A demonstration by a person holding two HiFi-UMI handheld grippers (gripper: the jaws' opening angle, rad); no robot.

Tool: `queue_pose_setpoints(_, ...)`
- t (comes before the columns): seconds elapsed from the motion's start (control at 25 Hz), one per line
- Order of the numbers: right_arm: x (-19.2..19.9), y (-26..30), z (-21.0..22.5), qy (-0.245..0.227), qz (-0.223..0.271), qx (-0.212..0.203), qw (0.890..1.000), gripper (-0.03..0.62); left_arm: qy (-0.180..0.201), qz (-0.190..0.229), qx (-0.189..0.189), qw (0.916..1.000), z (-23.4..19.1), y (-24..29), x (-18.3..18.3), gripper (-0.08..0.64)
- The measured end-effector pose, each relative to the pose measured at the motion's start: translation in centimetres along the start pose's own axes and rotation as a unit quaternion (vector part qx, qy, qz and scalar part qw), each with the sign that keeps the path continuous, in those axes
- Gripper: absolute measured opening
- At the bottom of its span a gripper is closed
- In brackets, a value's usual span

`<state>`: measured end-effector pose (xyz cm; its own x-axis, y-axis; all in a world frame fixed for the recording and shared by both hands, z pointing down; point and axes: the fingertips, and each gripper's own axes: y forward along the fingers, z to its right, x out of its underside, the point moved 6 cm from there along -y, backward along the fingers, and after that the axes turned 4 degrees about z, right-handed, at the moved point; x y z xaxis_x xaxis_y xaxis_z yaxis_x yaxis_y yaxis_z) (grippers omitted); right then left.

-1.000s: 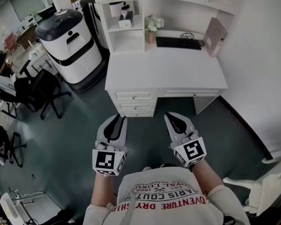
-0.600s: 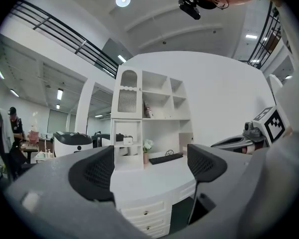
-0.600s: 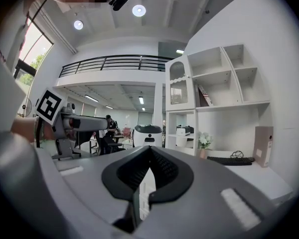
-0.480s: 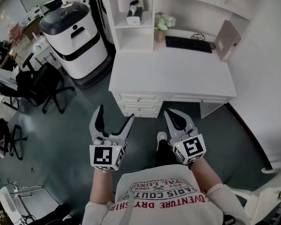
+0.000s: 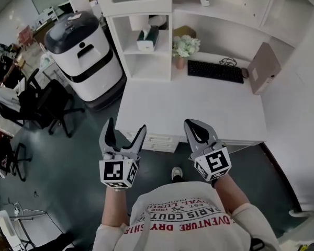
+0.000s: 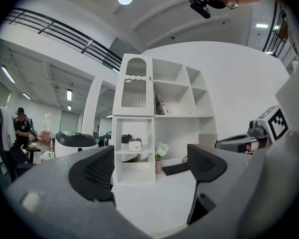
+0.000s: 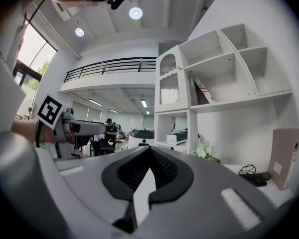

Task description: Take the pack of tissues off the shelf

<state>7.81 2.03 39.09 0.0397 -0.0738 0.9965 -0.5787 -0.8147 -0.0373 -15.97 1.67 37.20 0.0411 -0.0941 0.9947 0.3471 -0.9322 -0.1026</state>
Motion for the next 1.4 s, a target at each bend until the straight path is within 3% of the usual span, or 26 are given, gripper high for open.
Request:
queue_pose_setpoints(0.24,0.2,4.1,7.6,0.003,0.001,-0.003,1.000,-0.002,0.002,-0.001,-0.016,0.9999,0.7,8.1,0.1,0.459)
queue_pose_setpoints(0.48,0.3,7.7,12.5,0.015,0.006,0.007,1.000,-0.002,0.001,-0.017,-0.009,0.9998,0.9,13.9,1.1,0.460)
queue_pose_setpoints(0.88,1.8,14.9,16.5,0.021,-0.015,0.026,0.999,-0.002,-0.026,-0.053,0.002,0.9983,-3.6,24.1,3.9,0.485)
queue_pose_setpoints(1.12,1.6,19.9,18.5,0.005,-0.018,0.035,0.999,-0.002,-0.004,-0.064,0.027,0.9976,-6.1,30.4,5.2,0.486)
queue_pose_setpoints(1.4,2.3,24.6,20.1,0.002,-0.028,0.048,0.998,-0.002,-0.014,-0.093,0.049,0.9944,-9.2,37.4,7.1,0.494)
